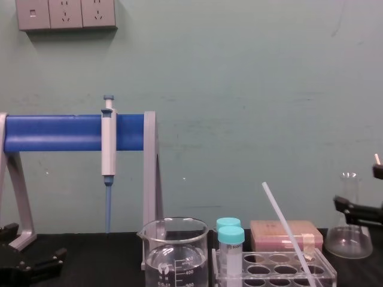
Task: Pick up the stirring rod with one hand, then place it down.
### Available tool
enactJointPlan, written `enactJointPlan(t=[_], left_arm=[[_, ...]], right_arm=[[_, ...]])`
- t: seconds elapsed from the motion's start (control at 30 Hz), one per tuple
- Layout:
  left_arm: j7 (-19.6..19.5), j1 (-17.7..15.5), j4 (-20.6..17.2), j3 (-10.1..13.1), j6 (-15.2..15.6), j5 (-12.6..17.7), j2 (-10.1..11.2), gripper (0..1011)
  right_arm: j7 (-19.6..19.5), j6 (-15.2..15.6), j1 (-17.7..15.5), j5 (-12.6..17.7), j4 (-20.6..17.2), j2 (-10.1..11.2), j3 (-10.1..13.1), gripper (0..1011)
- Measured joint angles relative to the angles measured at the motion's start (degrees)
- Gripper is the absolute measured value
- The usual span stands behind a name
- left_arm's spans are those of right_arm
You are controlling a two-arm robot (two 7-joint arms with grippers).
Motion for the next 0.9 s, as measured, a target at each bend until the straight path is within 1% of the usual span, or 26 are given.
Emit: enactJointPlan(t=[0.03, 0.2, 0.23, 0.4, 0.43, 0.53, 0.57, 0.67, 0.7, 0.8, 0.9], left_arm=[[0.0, 0.0, 0.0, 0.0, 0.0, 0.0, 0.0, 1000], [0.0, 0.0, 0.0, 0.0, 0.0, 0.0, 0.0, 1000], [0.0, 0.0, 0.0, 0.0, 0.0, 0.0, 0.0, 1000], [0.0, 0.0, 0.0, 0.0, 0.0, 0.0, 0.0, 1000], [0.0, 0.0, 0.0, 0.0, 0.0, 0.0, 0.0, 1000], [0.0, 0.0, 0.0, 0.0, 0.0, 0.0, 0.0, 1000], [0.0, 0.0, 0.0, 0.0, 0.0, 0.0, 0.0, 1000], [0.0, 0.0, 0.0, 0.0, 0.0, 0.0, 0.0, 1000], [0.0, 0.0, 0.0, 0.0, 0.0, 0.0, 0.0, 1000], [0.0, 0.0, 0.0, 0.0, 0.0, 0.0, 0.0, 1000], [0.0, 0.0, 0.0, 0.0, 0.0, 0.0, 0.0, 1000]], right_arm=[[1.4, -0.5, 1.0, 0.6, 0.9, -0.5, 0.0, 1000], [5.5, -1.7, 3.8, 2.3, 3.8, -2.0, -0.1, 1000], [7.0, -2.1, 4.7, 3.0, 4.8, -2.5, -0.2, 1000], [11.2, -3.0, 7.1, 4.6, 7.6, -3.9, -0.4, 1000], [12.7, -3.1, 7.9, 5.3, 8.7, -4.5, -0.5, 1000], [15.0, -3.1, 8.9, 6.7, 10.4, -5.3, -0.5, 1000], [16.7, -3.0, 9.6, 7.7, 11.5, -5.9, -0.5, 1000], [19.1, -2.6, 10.5, 9.4, 13.3, -6.7, -0.3, 1000], [20.8, -2.0, 11.2, 10.7, 14.7, -7.3, -0.1, 1000], [23.4, -1.1, 12.2, 12.6, 16.6, -8.2, 0.3, 1000], [27.4, 0.2, 13.9, 15.2, 20.2, -9.5, 0.9, 1000]])
